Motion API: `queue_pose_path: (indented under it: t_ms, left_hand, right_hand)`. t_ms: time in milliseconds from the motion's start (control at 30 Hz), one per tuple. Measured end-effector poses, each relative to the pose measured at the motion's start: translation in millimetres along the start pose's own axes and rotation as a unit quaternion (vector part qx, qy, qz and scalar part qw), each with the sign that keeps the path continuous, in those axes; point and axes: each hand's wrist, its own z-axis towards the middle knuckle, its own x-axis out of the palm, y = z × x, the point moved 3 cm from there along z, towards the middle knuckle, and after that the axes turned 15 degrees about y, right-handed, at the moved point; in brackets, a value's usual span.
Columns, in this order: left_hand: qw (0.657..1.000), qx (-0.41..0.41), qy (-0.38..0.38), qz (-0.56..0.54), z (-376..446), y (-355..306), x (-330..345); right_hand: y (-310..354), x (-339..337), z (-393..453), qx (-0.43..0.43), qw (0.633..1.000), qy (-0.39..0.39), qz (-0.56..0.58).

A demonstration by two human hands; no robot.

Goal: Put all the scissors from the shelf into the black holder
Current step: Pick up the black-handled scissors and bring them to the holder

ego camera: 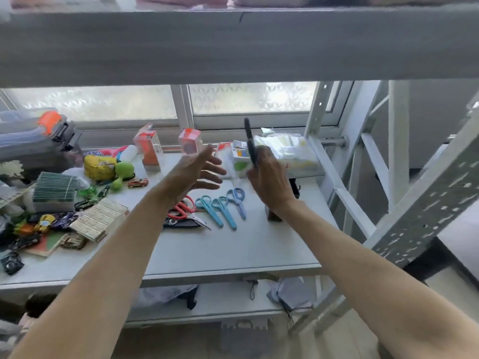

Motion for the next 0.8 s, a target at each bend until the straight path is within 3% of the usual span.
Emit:
queue_pose_path:
  t_ms: [100,167,433,600,800]
  left_hand:
    - [0.995,-0.05,0.005,0.09,32,26,33]
    - [0.986,-0.071,0.04,0.142,50,41,57]
    - [0.975,-0.09,0.039,0.198,98,77,100]
    - [0.972,-0.068,0.017,0.225,103,82,103]
    - [0.981,-0.033,0.041,0.186,101,86,99]
  right_hand:
    - [-22,-24,-4,0.044,0.994,-0.075,0.06]
    - [-33,-30,-7,0.072,0.992,-0.077,0.071]
    - [-67,1,-18,0.147,0.984,0.096,0.023]
    - [-70,14,-25,0.175,0.972,0.154,0.006]
    - [-72,19,-31,0.199,0.964,0.179,0.004]
